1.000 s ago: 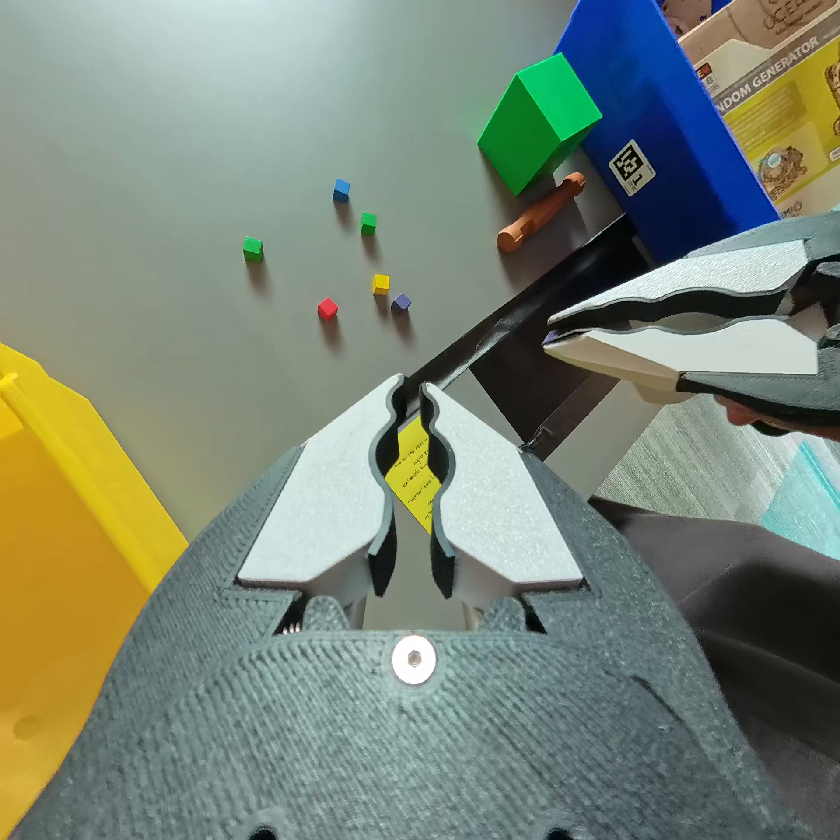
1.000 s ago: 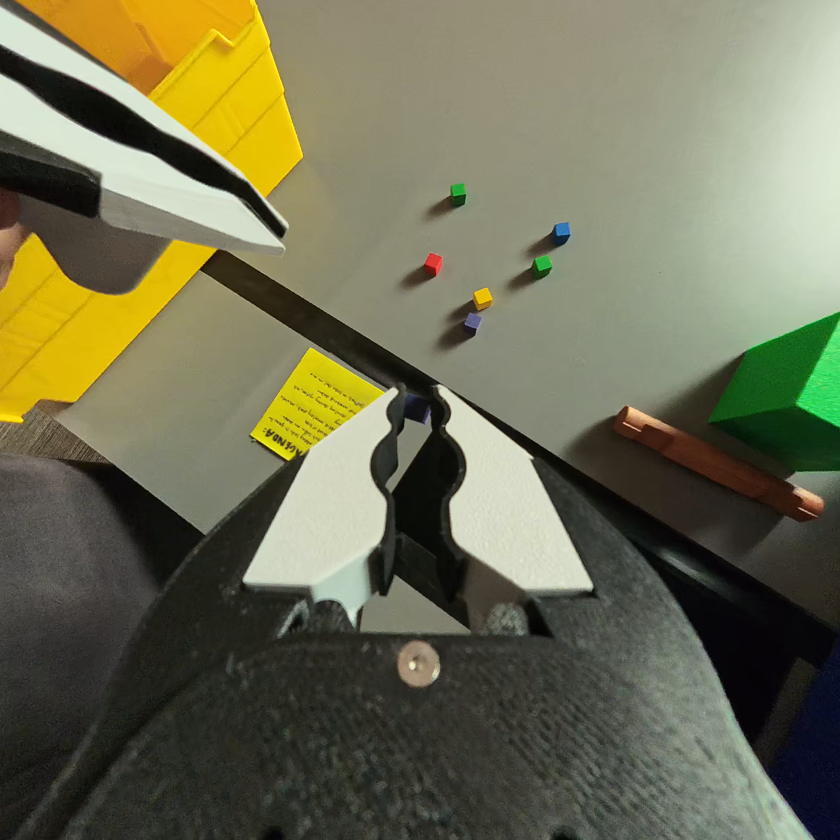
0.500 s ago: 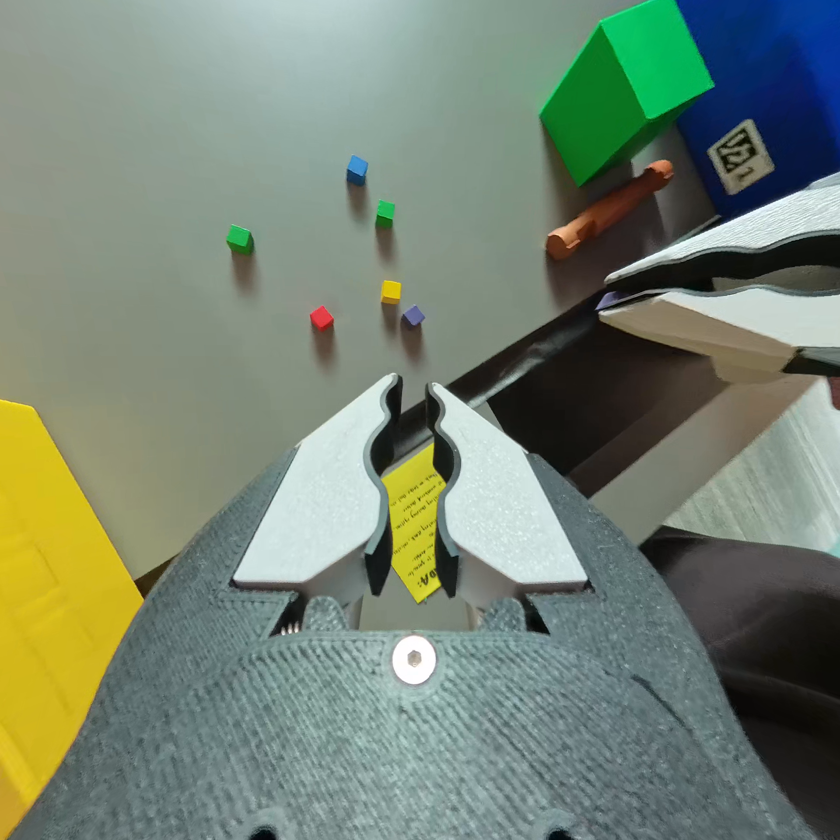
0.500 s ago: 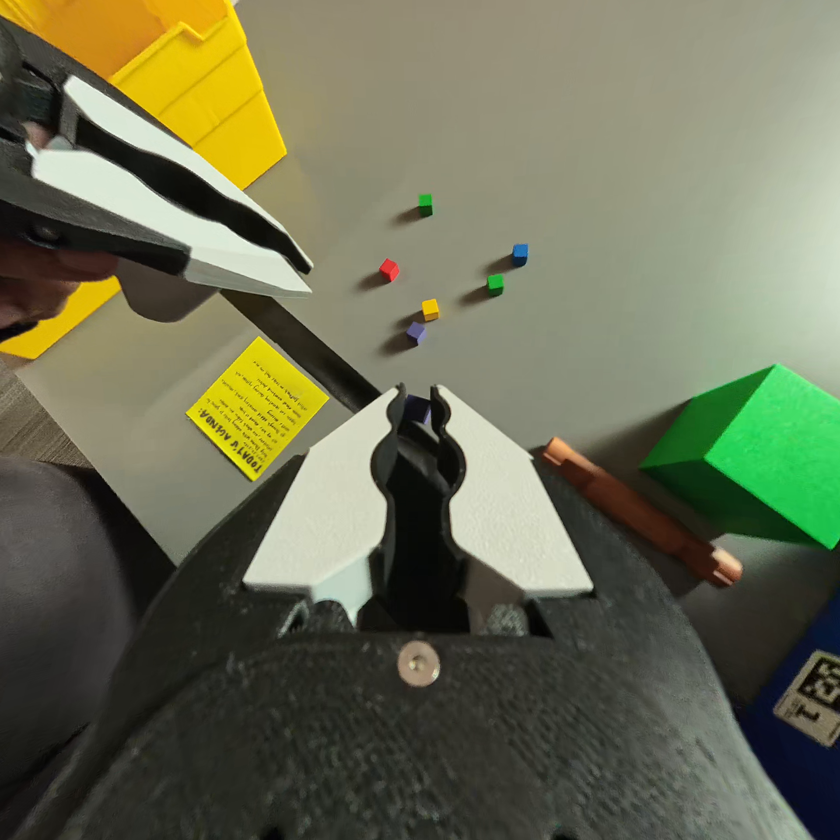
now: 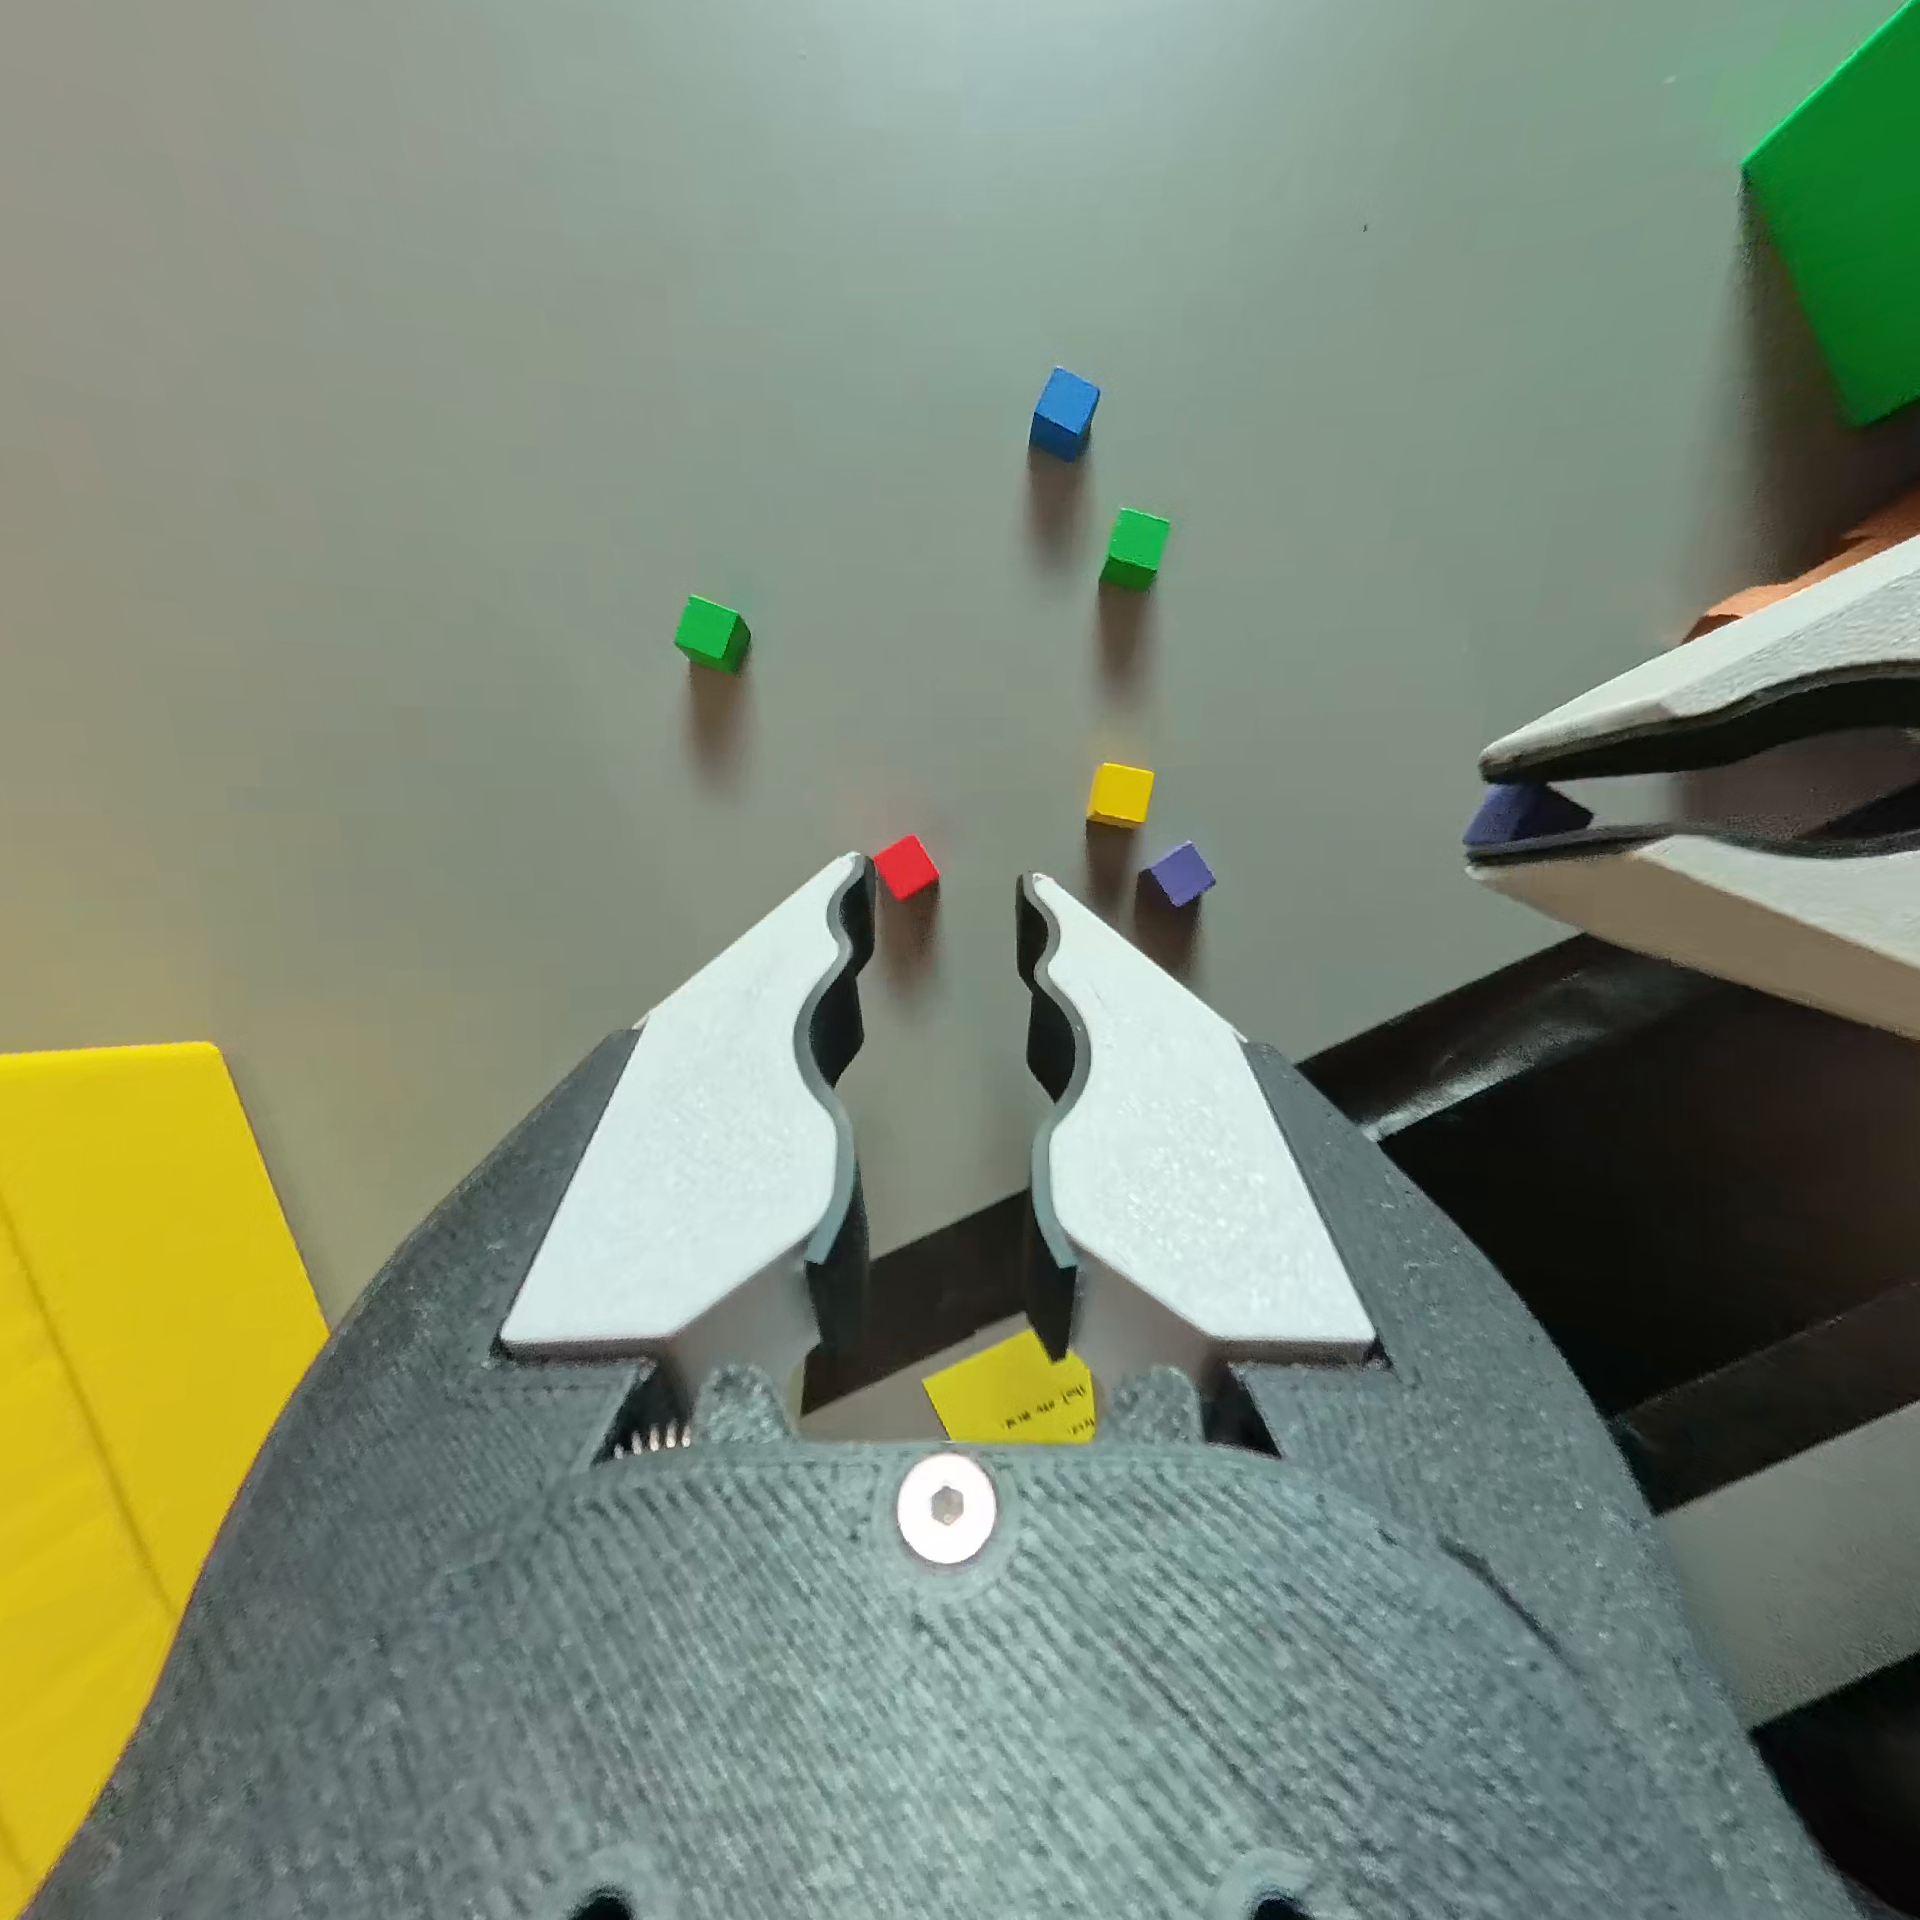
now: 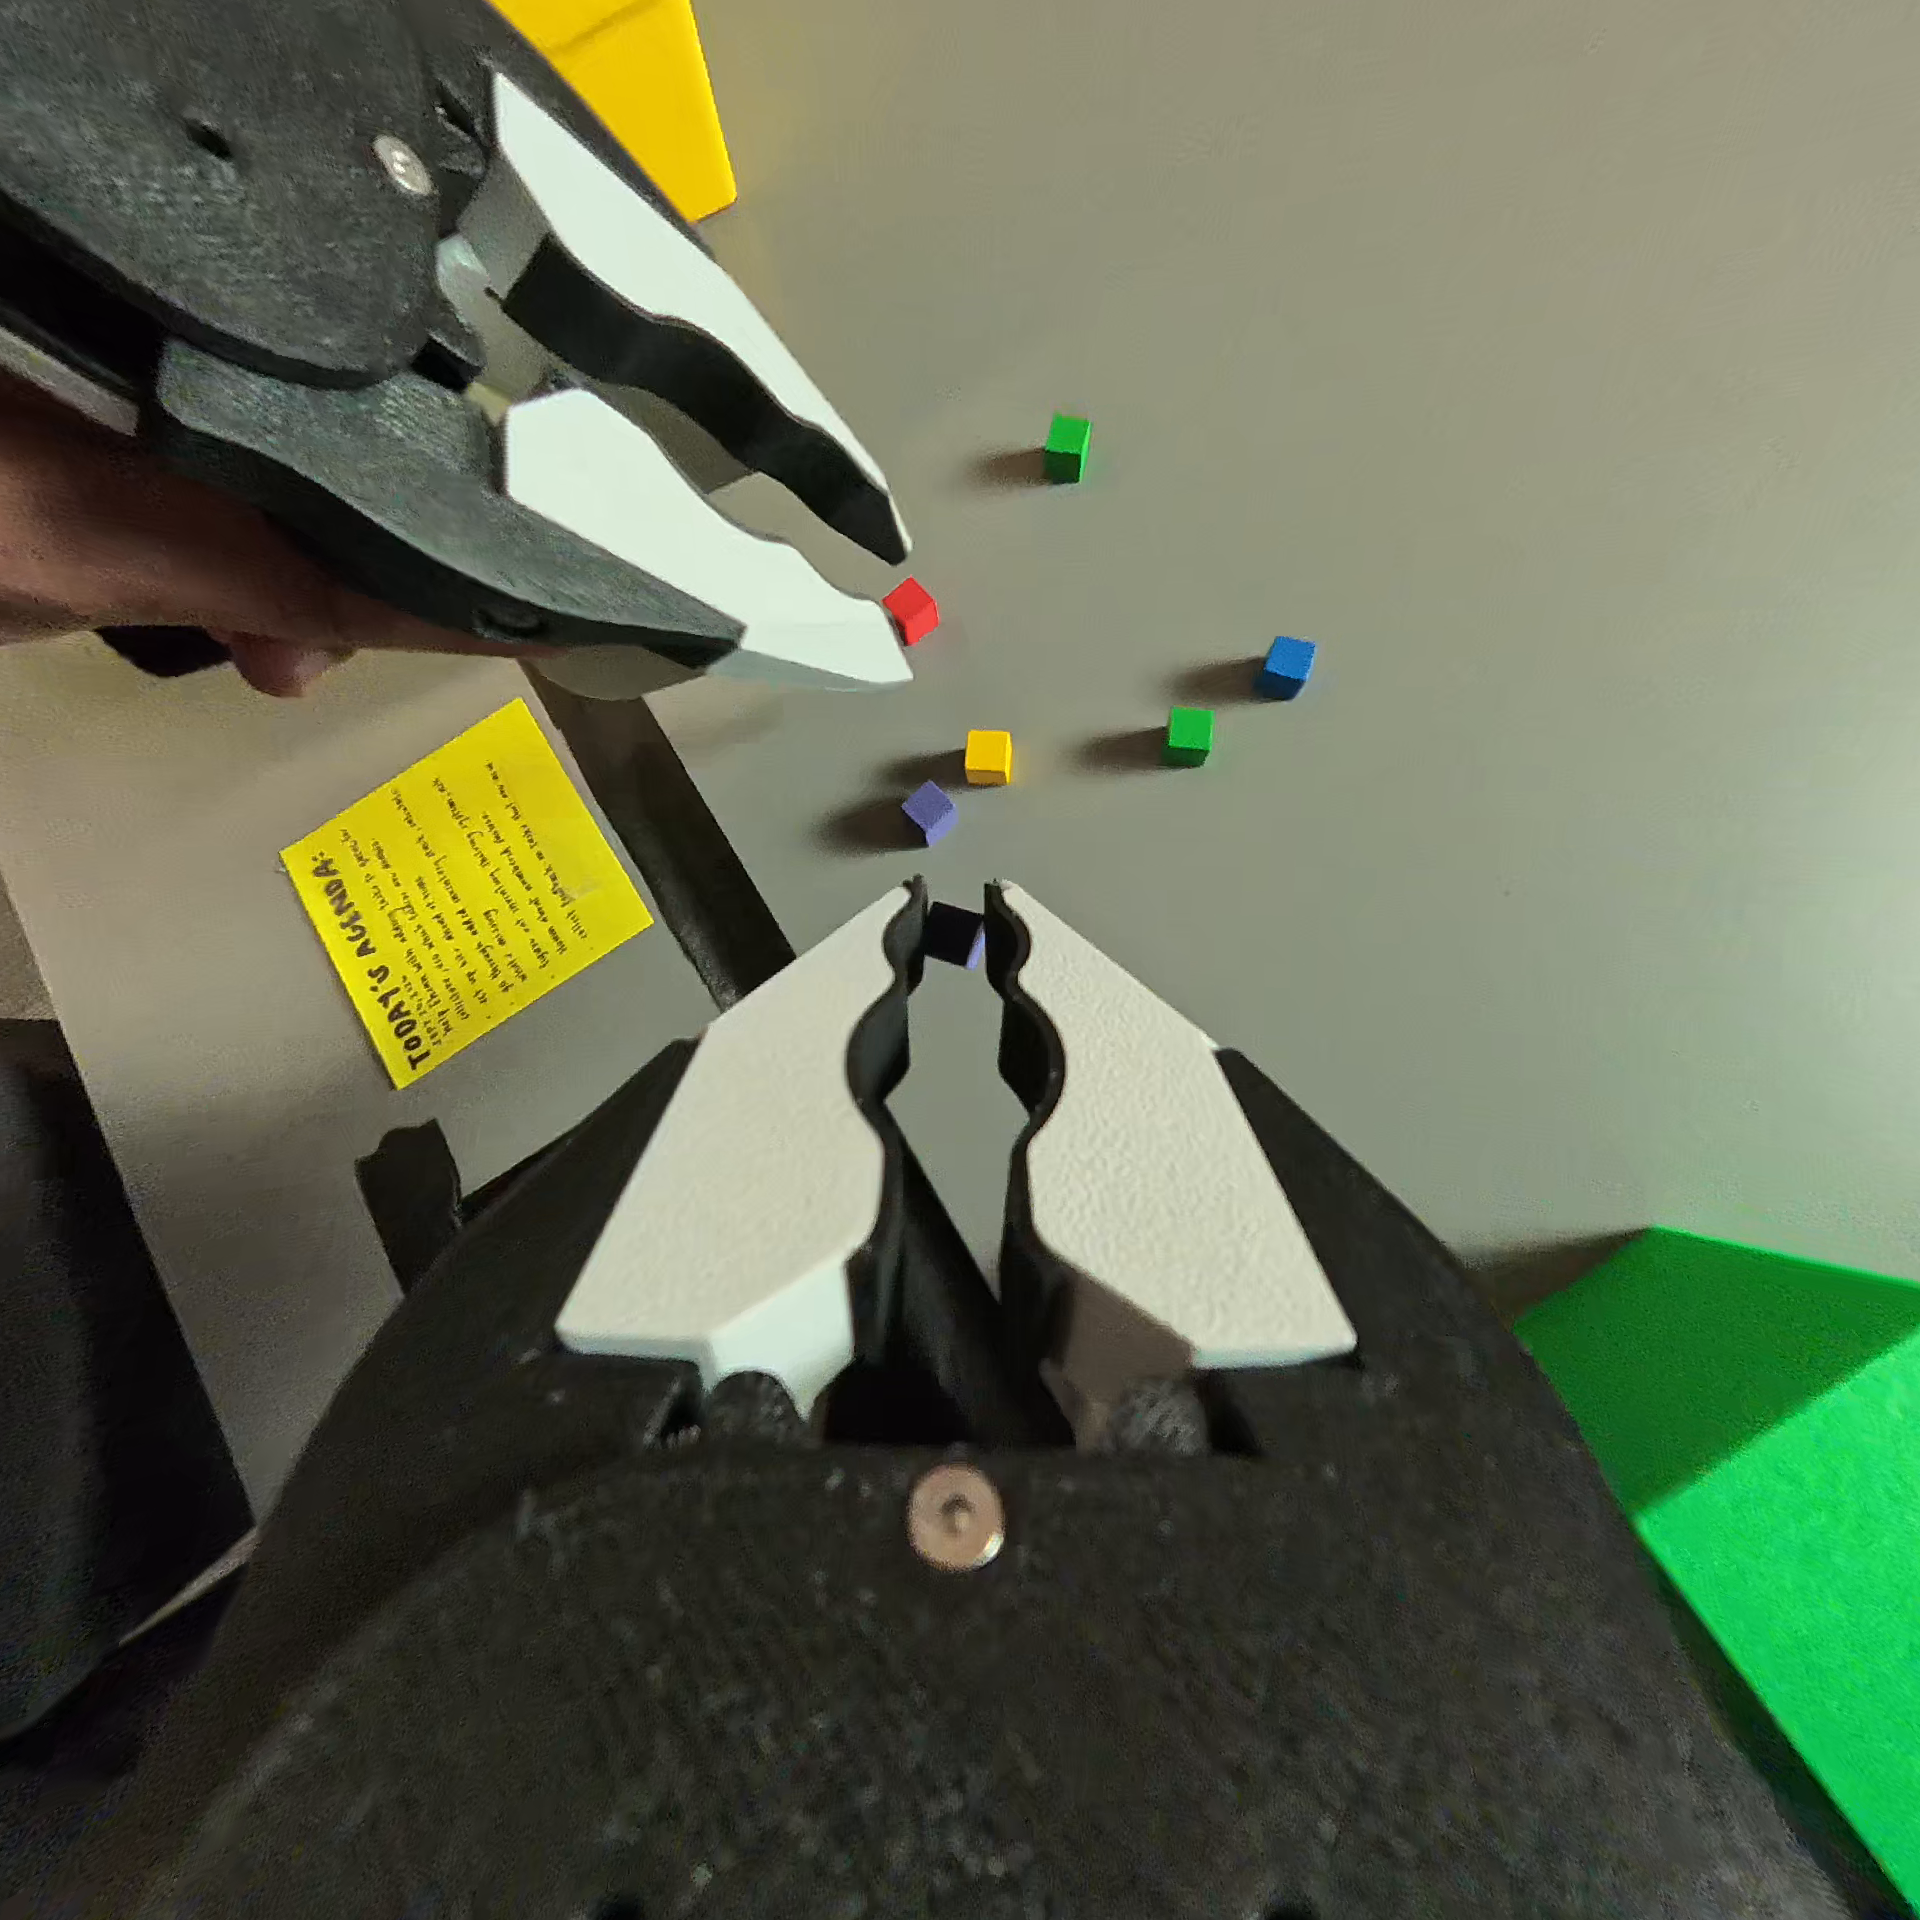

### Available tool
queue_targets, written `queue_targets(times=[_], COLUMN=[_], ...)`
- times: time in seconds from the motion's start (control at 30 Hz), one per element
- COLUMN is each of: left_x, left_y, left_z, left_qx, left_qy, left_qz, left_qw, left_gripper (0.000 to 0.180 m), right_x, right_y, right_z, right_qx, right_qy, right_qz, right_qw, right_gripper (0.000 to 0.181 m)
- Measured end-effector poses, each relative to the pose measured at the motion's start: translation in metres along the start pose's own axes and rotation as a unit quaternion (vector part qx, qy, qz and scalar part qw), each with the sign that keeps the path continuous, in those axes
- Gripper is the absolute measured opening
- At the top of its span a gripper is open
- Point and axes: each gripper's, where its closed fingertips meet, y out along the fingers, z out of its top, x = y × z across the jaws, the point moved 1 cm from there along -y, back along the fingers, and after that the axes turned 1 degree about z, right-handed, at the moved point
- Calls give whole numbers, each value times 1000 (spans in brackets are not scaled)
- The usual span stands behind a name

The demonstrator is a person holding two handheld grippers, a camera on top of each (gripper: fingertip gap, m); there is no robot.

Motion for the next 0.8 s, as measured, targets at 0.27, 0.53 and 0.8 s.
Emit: queue_targets(times=[0.27,0.53,0.8], left_x=[-4,-10,-12], left_y=[14,2,3], left_z=[-4,-17,-19], left_qx=[-7,6,3], left_qy=[44,10,24], left_qz=[-29,-71,-90], left_qw=[999,997,996], left_gripper=[9,8,15], right_x=[-4,-7,-6], right_y=[26,44,54], right_z=[2,9,8], right_qx=[-21,-35,-59], right_qy=[12,13,3], right_qz=[5,-15,-30], right_qw=[1000,999,998], right_gripper=[9,9,9])
